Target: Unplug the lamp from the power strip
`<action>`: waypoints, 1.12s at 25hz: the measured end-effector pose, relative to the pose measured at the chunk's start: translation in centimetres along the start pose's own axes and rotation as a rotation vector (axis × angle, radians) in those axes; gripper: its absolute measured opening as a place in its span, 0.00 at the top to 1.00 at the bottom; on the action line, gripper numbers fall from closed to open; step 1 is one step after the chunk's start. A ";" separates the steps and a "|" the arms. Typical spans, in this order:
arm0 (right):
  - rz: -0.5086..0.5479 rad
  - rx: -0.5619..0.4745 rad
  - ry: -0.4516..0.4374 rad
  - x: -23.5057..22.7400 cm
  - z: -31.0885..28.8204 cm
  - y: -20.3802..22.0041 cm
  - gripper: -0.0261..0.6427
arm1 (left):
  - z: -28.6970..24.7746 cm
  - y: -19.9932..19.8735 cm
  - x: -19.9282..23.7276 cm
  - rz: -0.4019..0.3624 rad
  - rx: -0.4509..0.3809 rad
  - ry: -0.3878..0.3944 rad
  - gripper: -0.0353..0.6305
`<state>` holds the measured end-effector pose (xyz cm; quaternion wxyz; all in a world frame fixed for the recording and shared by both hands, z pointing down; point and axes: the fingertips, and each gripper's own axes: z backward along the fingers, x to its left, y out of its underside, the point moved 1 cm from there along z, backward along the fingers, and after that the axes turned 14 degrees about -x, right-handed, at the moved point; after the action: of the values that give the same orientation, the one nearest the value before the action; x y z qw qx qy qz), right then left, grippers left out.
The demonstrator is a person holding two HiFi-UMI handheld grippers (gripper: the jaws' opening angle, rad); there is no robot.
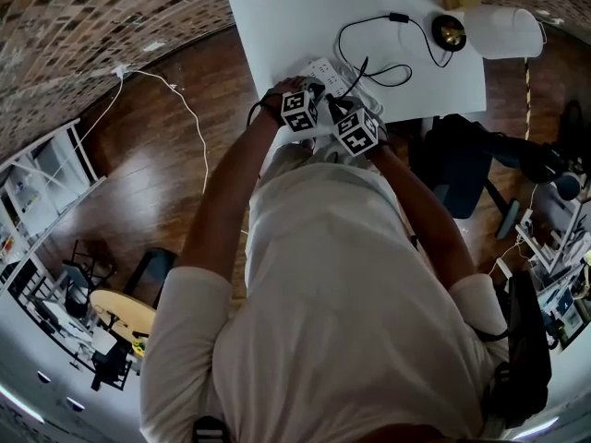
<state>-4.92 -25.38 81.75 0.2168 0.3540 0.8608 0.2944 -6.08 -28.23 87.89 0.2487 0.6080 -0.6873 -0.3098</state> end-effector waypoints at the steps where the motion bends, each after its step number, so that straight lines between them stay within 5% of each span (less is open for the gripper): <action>1: -0.001 0.002 0.000 -0.1 0.0 0.0 0.95 | 0.0 0.0 0.0 0.016 0.003 -0.005 0.96; 17: 0.037 0.050 -0.011 -0.3 0.3 0.1 0.95 | -0.4 0.0 -0.2 0.004 0.058 0.028 0.96; 28: -0.119 0.074 -0.048 -0.8 0.0 0.0 0.95 | -0.6 0.2 -0.6 -0.026 0.062 0.022 0.96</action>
<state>-4.39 -25.94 81.87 0.2411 0.3167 0.8853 0.2405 -5.70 -27.70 88.44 0.2334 0.6278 -0.6858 -0.2848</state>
